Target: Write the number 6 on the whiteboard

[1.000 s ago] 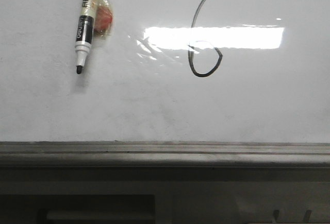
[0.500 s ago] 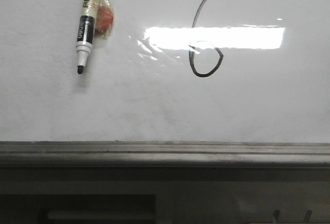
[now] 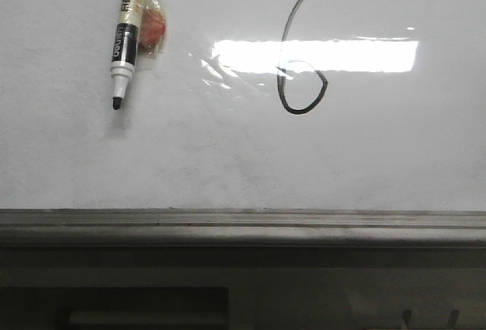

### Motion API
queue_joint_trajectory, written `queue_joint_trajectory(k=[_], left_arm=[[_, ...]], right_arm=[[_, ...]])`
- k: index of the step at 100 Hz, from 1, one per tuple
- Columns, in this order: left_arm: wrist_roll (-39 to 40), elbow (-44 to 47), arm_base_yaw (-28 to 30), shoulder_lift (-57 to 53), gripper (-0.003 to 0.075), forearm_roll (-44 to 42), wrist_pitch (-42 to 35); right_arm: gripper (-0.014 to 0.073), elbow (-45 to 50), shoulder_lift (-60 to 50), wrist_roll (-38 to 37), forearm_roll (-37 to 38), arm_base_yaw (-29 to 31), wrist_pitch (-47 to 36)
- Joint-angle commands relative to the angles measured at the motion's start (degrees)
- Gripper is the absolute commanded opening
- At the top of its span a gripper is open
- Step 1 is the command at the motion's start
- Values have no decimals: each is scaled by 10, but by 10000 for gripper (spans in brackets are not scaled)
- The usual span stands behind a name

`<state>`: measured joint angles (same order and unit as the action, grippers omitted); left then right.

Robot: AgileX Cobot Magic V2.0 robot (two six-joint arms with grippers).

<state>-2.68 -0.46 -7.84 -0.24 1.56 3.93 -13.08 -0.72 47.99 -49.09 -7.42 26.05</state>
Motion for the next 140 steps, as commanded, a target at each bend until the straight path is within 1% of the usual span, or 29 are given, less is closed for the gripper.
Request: queue_joint_trajectory(k=[1,8,118,125,130,132,134,137,139,140], left_arm=[[5,28,19,-18,-20,5,-33],[5,28,25,-18,-20,5,-33],[5,28,25,-18,-20,14,-33],[5,28,25,-18,-20,14,-33],[5,28,25,-18,-20,14,-33],[5,28,25,-18,-20,14,-33],[5,28,25,-18,-20,14,-33],[5,28,25,-18,-20,14,-33],[5,28,25,-18,-20,14,-33],[5,28,25,-18,-20,14,-33]], right_arm=[[-46,-14,0,4,-15,1,-34],[-46,-14,0,4,-15,1,-34],[-46,-14,0,4,-12,1,-40],[-46,-12,3,2,14,1,-68],[-46,-12,7,-25,65,1,-89],[-46,-12,7,-50,87,3,-99],[-46,-12,7,-81,124,4,-107],[-46,-10,7,-129,196,7,-117],[-46,-9,7,-166,226,11,-126],[-46,-9,7,-191,257,13,-129]])
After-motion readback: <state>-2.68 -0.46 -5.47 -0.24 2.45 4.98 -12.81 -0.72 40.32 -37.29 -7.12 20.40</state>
